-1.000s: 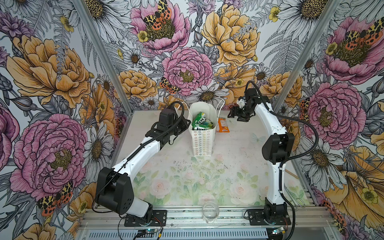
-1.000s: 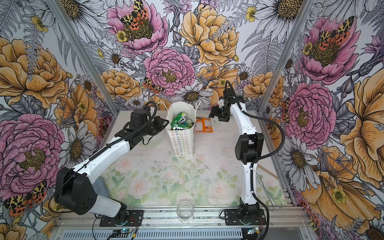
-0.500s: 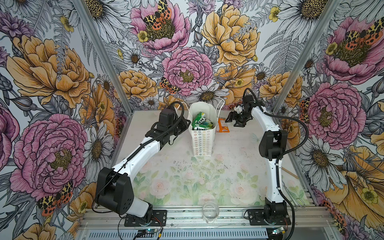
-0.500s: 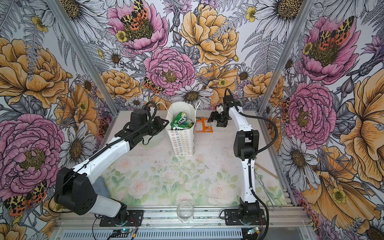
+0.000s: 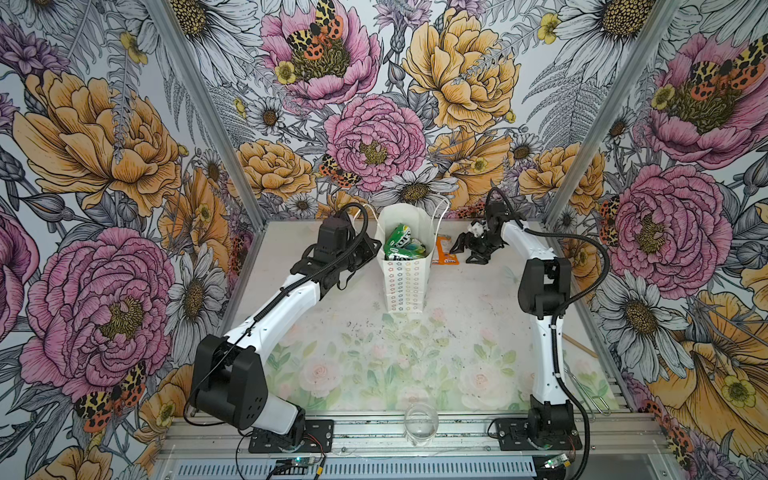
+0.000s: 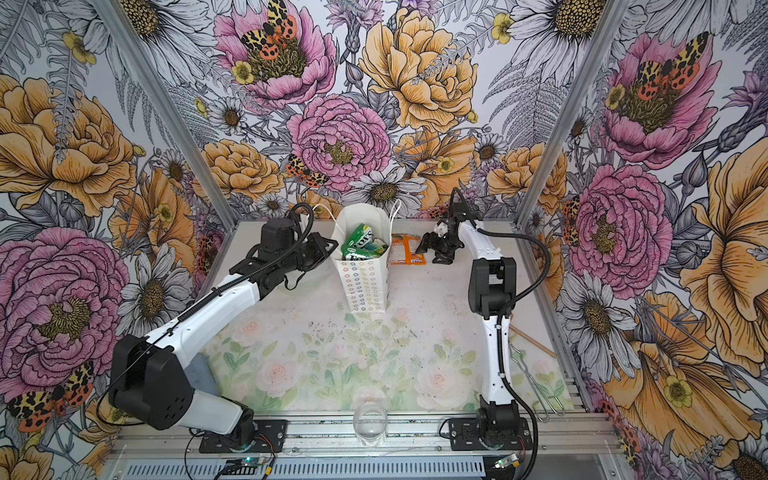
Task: Place the snacks into the paper bag
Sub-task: 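Lower the right gripper and close it on the orange packet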
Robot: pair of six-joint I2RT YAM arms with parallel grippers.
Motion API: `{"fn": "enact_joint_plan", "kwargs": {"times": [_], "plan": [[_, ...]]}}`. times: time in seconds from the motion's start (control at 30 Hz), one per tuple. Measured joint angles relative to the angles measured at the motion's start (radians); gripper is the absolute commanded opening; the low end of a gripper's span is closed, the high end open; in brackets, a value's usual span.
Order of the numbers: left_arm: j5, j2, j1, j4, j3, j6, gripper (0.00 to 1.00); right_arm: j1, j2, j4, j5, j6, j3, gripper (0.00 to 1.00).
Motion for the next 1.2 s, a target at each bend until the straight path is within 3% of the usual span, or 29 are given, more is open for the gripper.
{"fn": "enact_joint_plan", "kwargs": {"times": [0.83,1.2], "plan": [[0.0,0.0,-0.002,0.0,0.0,0.0,0.14,-0.008,-0.002,0.255,-0.202,0.113,-0.176,0.79],[0.0,0.0,-0.006,0.0,0.0,0.0,0.14,-0.008,-0.002,0.304,-0.229,0.16,-0.192,0.78]]}}
